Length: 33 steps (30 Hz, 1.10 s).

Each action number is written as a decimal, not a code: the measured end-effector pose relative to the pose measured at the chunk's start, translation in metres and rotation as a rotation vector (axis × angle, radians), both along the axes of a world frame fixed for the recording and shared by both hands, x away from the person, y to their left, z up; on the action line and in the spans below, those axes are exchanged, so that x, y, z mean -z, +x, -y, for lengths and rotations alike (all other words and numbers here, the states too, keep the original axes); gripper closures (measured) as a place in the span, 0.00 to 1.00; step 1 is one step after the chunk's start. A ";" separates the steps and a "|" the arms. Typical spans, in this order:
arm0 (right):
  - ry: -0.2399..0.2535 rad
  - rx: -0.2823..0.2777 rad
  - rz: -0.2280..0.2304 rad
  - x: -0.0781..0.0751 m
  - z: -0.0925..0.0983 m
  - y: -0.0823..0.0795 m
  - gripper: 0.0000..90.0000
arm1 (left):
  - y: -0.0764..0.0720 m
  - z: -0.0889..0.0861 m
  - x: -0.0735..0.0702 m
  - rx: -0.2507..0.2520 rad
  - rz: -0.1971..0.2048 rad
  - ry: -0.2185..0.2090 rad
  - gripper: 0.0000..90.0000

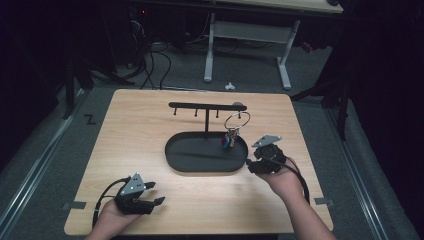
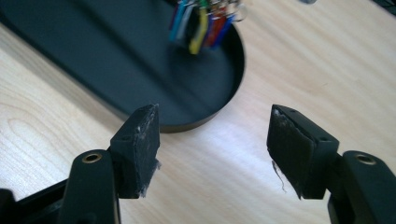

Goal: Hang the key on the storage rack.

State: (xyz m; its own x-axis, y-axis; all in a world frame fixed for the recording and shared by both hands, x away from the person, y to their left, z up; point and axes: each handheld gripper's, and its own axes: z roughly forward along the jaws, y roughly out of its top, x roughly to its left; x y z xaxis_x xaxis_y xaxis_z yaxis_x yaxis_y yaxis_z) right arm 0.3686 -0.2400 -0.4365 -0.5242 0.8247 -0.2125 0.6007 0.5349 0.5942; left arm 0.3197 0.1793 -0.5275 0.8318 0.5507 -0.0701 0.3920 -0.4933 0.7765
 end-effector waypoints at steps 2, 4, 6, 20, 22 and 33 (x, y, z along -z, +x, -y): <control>0.006 0.001 0.003 0.004 0.000 -0.002 0.39 | 0.000 0.000 0.000 0.001 0.000 0.001 0.38; 0.014 0.004 0.000 0.021 -0.002 -0.011 0.40 | 0.000 0.001 0.000 0.004 -0.003 0.005 0.38; 0.015 0.002 0.005 0.025 -0.003 -0.014 0.40 | 0.000 0.001 0.001 0.005 -0.003 0.005 0.38; 0.167 0.096 0.080 0.086 -0.007 -0.069 0.37 | 0.000 0.003 0.002 0.006 0.001 0.009 0.38; 0.204 0.115 0.096 0.093 -0.008 -0.086 0.39 | -0.001 0.004 0.001 0.009 0.005 0.010 0.38; 0.249 0.114 0.143 0.089 0.000 -0.083 0.36 | -0.002 0.008 0.004 0.019 0.007 0.024 0.38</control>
